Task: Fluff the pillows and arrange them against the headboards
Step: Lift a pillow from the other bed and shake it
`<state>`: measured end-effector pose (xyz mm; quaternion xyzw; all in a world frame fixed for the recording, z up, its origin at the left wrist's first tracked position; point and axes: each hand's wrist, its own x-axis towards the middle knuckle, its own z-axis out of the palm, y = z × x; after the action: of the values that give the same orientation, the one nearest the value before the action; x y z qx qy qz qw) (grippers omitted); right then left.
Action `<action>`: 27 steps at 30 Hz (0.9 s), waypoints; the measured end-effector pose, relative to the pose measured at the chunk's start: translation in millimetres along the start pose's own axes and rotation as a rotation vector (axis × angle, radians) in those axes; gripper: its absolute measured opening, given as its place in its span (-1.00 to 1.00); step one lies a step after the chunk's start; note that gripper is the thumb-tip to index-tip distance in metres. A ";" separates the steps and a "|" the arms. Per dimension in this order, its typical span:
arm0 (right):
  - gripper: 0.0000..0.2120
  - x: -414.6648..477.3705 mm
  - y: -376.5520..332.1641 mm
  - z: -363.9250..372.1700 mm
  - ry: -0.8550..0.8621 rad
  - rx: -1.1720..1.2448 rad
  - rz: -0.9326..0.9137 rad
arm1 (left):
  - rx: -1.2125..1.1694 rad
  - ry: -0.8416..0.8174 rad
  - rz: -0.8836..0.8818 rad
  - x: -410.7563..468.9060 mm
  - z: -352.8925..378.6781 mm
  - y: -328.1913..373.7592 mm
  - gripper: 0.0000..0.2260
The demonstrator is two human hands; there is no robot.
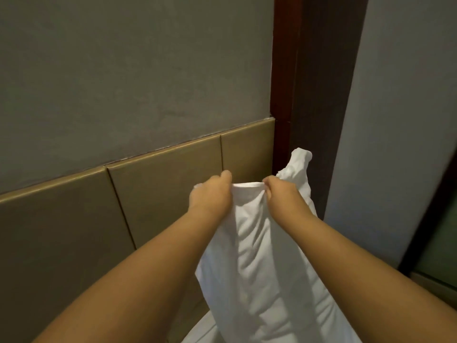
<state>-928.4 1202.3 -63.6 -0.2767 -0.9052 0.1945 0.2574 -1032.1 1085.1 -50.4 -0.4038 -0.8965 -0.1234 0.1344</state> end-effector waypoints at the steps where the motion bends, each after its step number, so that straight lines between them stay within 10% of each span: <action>1: -0.70 1.8 -1.8 5.0 -0.002 0.045 0.003 | -0.011 0.049 -0.083 0.9 -4.9 -9.5 -0.93; 13: -0.57 -49.1 -10.1 55.5 -0.280 -0.077 0.045 | 0.112 -0.059 -0.302 -60.3 -7.9 -99.5 -0.54; 18: -0.61 -73.8 -49.0 44.7 -0.295 -0.125 -0.023 | 0.109 -0.178 -0.437 -92.2 -27.5 -108.8 -0.67; 27: -0.73 -196.6 -150.0 -9.0 -0.251 -0.316 0.032 | 0.024 -0.323 -0.028 -218.9 -82.0 -118.8 -0.87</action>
<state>-842.9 970.3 -52.8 -0.3015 -0.9449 0.0871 0.0928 -970.8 830.5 -61.8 -0.4042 -0.9134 -0.0479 -0.0085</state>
